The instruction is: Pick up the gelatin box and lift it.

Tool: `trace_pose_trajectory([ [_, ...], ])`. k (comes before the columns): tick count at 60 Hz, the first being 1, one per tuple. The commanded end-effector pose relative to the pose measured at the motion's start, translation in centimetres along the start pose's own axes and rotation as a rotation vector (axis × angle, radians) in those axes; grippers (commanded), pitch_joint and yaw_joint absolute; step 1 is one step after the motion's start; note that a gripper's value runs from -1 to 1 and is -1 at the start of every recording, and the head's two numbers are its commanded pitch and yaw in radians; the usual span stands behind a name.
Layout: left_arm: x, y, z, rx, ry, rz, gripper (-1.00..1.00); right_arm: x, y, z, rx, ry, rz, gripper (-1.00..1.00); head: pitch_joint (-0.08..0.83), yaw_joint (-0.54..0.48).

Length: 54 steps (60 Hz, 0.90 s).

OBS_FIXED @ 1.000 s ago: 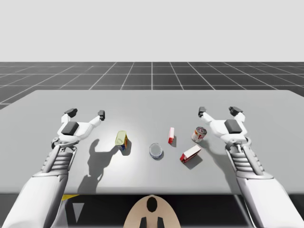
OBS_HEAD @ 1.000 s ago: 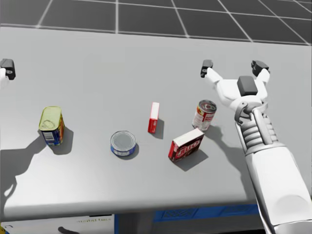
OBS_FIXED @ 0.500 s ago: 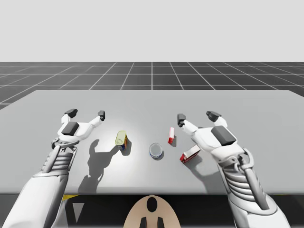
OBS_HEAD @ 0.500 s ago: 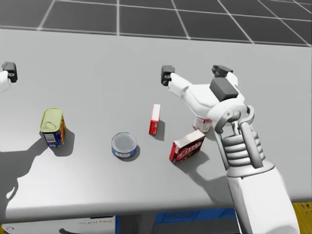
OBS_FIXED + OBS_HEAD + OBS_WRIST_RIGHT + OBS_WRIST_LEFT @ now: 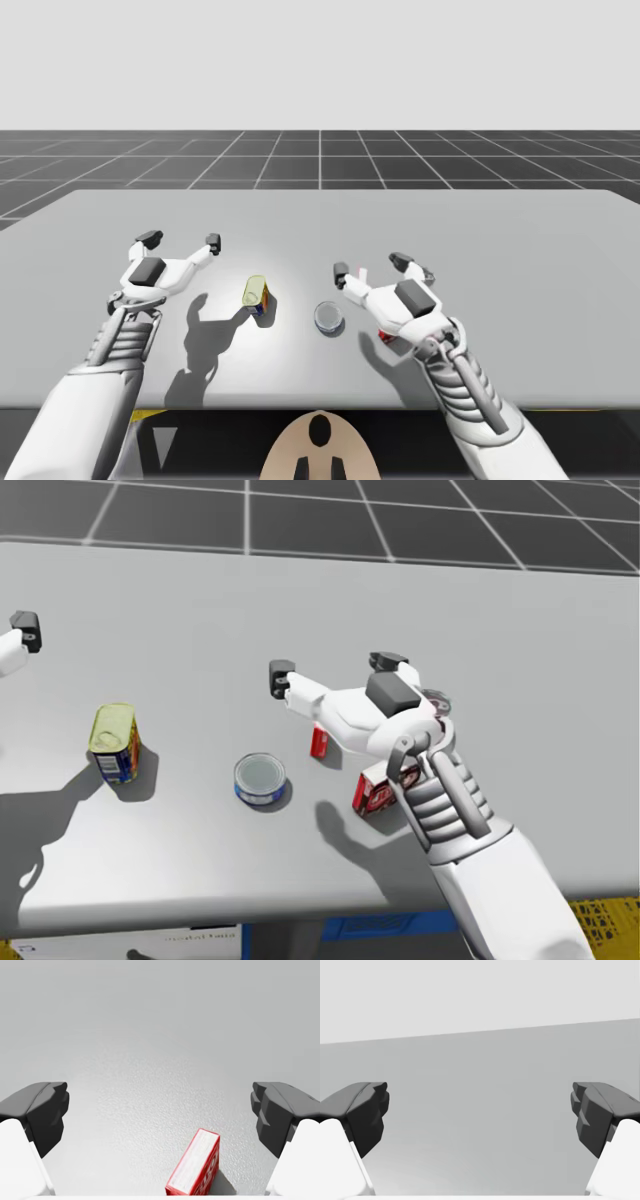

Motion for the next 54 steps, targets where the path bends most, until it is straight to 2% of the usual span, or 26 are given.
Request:
trace_pose_trajectory([
  [1,0.1,0.0,0.1,0.001,0.002,0.005,-1.0,-1.7,1.9,-1.5,-0.192,0.496,-0.079,-1.0,0.637,-0.16],
  [6,0.2,0.1,0.1,0.001,0.001,0.01,-1.0,-2.8,1.6,-2.2,-0.226,0.539,-0.054,-1.0,0.639,-0.15],
  [10,0.2,0.2,0.2,0.002,0.0,0.014,-1.0,-3.5,1.2,-2.6,-0.243,0.573,-0.051,-1.0,0.642,-0.15],
  [18,0.4,0.3,0.3,0.004,-0.002,0.021,-1.0,-4.3,0.6,-3.4,-0.277,0.604,-0.029,-1.0,0.65,-0.15],
  [20,0.4,0.3,0.3,0.005,-0.002,0.023,-1.0,-4.4,0.5,-3.6,-0.277,0.622,-0.042,-1.0,0.652,-0.15],
  [30,0.4,0.3,0.4,0.006,-0.002,0.027,-1.0,-4.5,0.5,-4.6,-0.273,0.66,-0.043,-1.0,0.657,-0.14],
  [47,0.6,0.5,0.5,0.007,0.0,0.035,-1.0,-5.0,0.4,-6.7,-0.251,0.801,-0.083,-1.0,0.668,-0.14],
  [48,0.6,0.5,0.6,0.007,0.0,0.036,-1.0,-5.2,0.3,-6.8,-0.258,0.801,-0.071,-1.0,0.67,-0.14],
  [54,0.6,0.5,0.6,0.006,-0.001,0.038,-1.0,-5.6,0.1,-7.2,-0.267,0.819,-0.063,-1.0,0.675,-0.13],
])
